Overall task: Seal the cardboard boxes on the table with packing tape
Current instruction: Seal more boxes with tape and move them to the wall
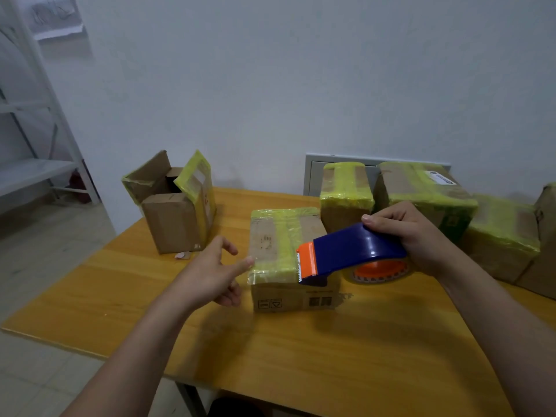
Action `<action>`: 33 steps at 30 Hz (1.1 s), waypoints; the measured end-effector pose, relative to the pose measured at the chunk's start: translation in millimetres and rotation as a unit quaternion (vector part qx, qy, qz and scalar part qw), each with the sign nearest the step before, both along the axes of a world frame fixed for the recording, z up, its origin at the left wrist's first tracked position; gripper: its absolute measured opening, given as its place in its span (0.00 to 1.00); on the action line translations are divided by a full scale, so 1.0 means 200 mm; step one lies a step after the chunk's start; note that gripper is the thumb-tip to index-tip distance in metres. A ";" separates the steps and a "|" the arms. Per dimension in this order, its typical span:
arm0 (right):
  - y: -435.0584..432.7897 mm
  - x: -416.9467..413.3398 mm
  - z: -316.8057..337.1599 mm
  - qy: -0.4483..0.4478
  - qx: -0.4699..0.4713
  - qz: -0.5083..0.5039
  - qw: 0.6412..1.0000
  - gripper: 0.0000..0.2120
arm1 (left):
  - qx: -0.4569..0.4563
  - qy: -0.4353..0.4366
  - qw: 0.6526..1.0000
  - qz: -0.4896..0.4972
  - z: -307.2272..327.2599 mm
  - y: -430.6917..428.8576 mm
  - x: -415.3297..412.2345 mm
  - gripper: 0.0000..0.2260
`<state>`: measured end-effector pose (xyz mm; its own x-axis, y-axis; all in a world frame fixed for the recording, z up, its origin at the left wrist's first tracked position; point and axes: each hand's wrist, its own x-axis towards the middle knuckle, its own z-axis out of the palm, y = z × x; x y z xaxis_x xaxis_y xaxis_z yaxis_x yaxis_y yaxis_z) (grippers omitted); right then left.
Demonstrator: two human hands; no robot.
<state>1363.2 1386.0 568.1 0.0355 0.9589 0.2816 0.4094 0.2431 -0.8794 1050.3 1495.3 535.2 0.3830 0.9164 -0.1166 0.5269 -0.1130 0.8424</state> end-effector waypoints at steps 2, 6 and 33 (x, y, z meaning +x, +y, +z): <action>0.00 0.00 0.01 -0.003 -0.006 -0.003 1.000 0.21 | 0.125 0.076 0.989 0.022 0.01 0.04 0.02 0.11; 0.00 -0.01 0.02 -0.001 -0.017 -0.008 1.000 0.20 | 0.292 0.095 0.951 -0.020 0.07 0.11 0.21 0.16; -0.03 0.16 0.04 -0.017 -0.106 -0.019 0.994 0.19 | 0.169 0.344 0.915 -0.122 0.01 0.25 0.58 0.34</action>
<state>1395.9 1379.4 575.8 0.0667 0.9950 0.0746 0.4444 0.0373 -0.8950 1166.6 1545.9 537.0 0.5231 0.8419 -0.1325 0.8444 -0.4908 0.2149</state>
